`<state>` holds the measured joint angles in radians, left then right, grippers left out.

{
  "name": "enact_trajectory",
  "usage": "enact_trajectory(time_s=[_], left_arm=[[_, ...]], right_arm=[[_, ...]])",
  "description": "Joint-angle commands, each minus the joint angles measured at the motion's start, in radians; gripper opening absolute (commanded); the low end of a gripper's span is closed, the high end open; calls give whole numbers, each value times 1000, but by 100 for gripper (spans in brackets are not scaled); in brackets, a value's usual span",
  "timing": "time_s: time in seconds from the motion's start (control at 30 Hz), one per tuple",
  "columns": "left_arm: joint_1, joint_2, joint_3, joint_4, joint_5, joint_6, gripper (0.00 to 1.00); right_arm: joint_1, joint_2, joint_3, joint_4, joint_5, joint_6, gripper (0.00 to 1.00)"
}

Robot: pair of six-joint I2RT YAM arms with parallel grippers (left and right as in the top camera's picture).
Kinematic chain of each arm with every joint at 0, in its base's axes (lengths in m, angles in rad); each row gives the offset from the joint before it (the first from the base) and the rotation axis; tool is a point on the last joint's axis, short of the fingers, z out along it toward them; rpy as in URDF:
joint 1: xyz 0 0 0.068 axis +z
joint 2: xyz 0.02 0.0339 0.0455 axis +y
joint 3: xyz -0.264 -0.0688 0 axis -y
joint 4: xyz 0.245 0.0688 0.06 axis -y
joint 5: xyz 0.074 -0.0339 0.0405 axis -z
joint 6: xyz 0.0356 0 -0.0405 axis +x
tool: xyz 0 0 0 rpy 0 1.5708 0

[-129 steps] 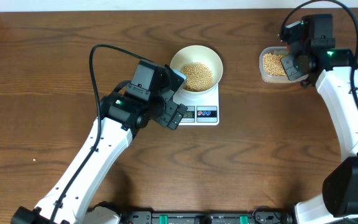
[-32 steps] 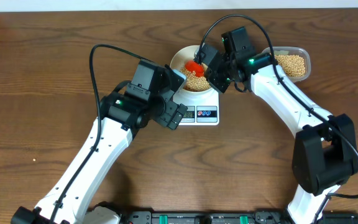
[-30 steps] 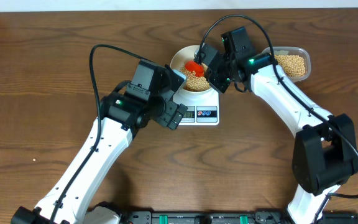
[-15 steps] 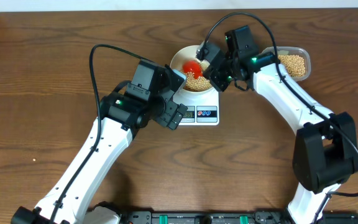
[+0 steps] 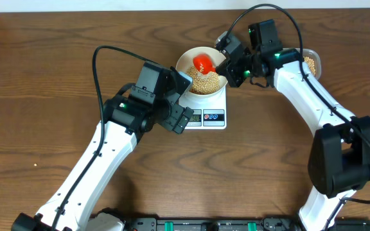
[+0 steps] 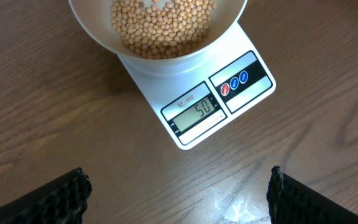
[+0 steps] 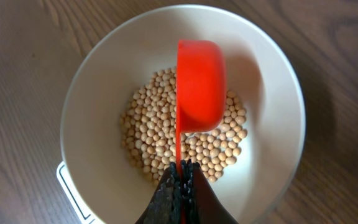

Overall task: Scoop item into bowl and weigh 50g on scale
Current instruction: 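Tip the red scoop to add a few chickpeas to the bowl, then move the empty scoop with the right gripper back to the tub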

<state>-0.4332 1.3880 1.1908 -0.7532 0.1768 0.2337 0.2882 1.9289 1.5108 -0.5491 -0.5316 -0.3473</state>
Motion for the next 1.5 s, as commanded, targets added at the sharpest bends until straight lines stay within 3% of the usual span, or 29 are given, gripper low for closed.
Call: enact_trajectory(time_s=[0.0, 0.47, 0.7, 1.23, 1.47], left_arm=[[1, 6, 2, -1, -10, 2, 93], [1, 6, 2, -1, -10, 2, 93], [1, 6, 2, -1, -10, 2, 93], [1, 6, 2, -1, -10, 2, 93], [1, 6, 2, -1, -10, 2, 93]], right_arm=[[-8, -63, 28, 4, -37, 20, 1], [-8, -125, 28, -26, -43, 22, 1], [-34, -126, 28, -24, -168, 68, 1], [-298, -133, 28, -1, -581, 272, 1], [-443, -159, 28, -8, -605, 272, 1]])
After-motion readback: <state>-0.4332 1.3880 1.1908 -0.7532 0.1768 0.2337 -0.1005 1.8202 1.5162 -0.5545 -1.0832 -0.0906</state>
